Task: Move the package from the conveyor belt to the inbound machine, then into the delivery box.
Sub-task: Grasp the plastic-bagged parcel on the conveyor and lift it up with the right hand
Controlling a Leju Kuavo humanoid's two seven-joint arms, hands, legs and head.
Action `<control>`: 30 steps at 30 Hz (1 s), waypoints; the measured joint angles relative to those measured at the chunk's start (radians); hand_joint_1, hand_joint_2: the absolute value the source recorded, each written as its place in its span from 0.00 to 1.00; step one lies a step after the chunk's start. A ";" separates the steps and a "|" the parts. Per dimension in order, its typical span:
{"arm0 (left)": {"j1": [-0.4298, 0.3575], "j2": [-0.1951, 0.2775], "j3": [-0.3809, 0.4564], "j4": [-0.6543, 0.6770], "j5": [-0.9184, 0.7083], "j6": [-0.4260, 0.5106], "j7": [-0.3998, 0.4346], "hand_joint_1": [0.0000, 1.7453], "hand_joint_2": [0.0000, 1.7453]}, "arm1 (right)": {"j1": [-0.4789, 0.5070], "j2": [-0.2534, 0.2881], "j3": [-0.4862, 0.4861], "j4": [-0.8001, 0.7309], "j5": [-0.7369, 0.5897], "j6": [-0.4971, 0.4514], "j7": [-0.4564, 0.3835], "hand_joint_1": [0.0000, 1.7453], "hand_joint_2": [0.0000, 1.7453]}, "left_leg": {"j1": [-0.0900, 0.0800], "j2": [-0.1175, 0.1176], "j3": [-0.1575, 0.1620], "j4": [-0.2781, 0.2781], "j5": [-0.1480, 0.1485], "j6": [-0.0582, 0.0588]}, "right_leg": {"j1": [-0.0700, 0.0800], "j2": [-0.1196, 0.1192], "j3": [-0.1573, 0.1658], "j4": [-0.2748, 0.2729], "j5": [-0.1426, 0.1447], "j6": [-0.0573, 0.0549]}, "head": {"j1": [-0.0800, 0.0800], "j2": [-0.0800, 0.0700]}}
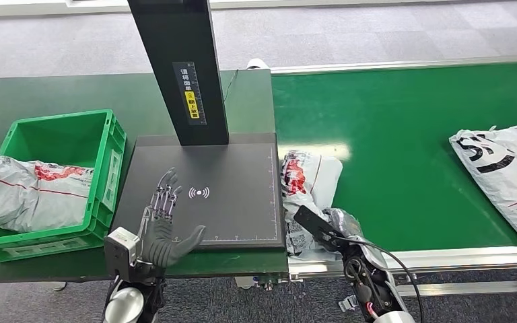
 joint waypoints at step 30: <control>0.051 -0.003 0.019 -0.037 -0.001 -0.007 -0.018 0.00 1.00 | 0.113 0.029 -0.098 -0.307 -0.757 0.122 -0.397 1.00 1.00 | 0.000 0.000 -0.006 0.000 -0.001 0.000 | 0.000 0.000 -0.005 0.000 -0.001 0.001 | 0.000 0.000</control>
